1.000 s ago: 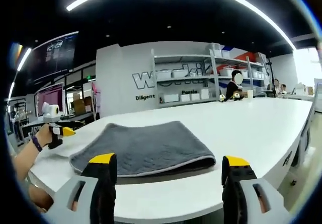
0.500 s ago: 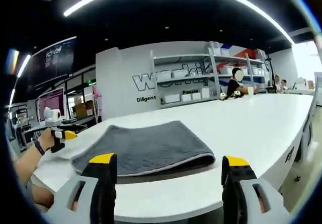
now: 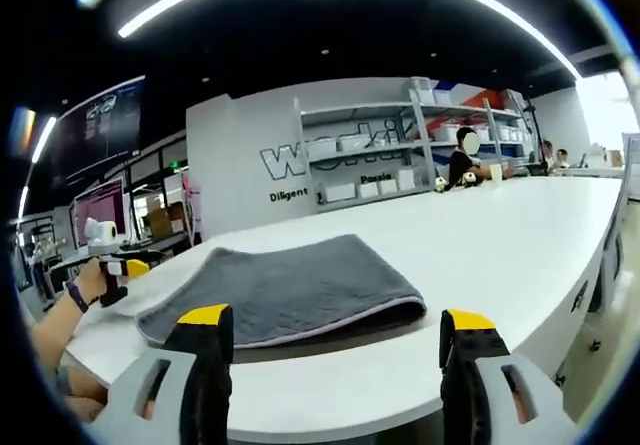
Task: Fold the towel on the table until its edges align and the towel forms a compact rectangular stack.
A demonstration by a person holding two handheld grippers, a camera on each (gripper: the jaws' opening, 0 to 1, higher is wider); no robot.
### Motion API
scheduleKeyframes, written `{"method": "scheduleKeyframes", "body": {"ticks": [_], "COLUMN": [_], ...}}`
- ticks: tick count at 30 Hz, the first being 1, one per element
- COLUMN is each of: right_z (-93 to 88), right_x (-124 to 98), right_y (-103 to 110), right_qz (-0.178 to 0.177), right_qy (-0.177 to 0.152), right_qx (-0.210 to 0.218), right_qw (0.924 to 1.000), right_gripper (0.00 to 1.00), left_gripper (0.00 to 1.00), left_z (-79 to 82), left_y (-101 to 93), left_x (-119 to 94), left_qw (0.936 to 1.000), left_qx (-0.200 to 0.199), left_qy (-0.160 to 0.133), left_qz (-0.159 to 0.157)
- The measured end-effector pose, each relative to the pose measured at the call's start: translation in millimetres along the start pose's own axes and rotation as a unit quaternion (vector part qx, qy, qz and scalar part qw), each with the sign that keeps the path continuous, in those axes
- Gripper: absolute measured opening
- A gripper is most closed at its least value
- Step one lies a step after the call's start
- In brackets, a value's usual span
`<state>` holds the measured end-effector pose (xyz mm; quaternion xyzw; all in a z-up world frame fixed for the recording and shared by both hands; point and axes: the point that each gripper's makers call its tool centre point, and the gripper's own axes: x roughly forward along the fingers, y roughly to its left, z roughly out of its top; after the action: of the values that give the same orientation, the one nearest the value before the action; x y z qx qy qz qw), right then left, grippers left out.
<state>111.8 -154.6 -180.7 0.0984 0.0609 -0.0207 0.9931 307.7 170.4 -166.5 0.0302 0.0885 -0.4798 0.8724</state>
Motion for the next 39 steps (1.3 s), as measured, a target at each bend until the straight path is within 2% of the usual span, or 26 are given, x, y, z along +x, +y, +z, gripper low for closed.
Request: {"method": "scheduleKeyframes", "body": {"ticks": [7, 16, 18, 25, 30, 39], "right_z": [-4.3, -14.0, -16.8, -24.2, -25.7, -24.3], "right_x": [4, 11, 13, 19, 22, 24], "right_y": [-4, -12, -14, -18, -15, -20], "right_qz": [-0.001, -0.004, -0.005, -0.003, 0.010, 0.003], "right_qy": [0.004, 0.010, 0.009, 0.009, 0.001, -0.017], "right_qx": [0.009, 0.026, 0.032, 0.052, 0.080, 0.098], "right_qw": [1.0000, 0.9996, 0.9994, 0.9986, 0.9968, 0.9950], "right_gripper": [0.85, 0.84, 0.82, 0.78, 0.77, 0.73], "left_gripper": [0.97, 0.97, 0.97, 0.97, 0.97, 0.96], "left_z": [0.9, -5.4, -4.1, -4.6, -3.0, -2.0], "left_y": [-5.9, -7.8, -2.1, -0.2, -0.5, 0.1], "left_x": [-2, -6, -4, -4, -4, -3], "left_qw": [1.0000, 1.0000, 1.0000, 1.0000, 1.0000, 1.0000], "left_qx": [0.002, 0.001, -0.001, -0.001, -0.001, -0.003], "left_qy": [-0.004, 0.001, 0.002, 0.002, -0.001, -0.003], "left_qz": [-0.001, 0.000, 0.000, 0.001, 0.000, 0.000]}}
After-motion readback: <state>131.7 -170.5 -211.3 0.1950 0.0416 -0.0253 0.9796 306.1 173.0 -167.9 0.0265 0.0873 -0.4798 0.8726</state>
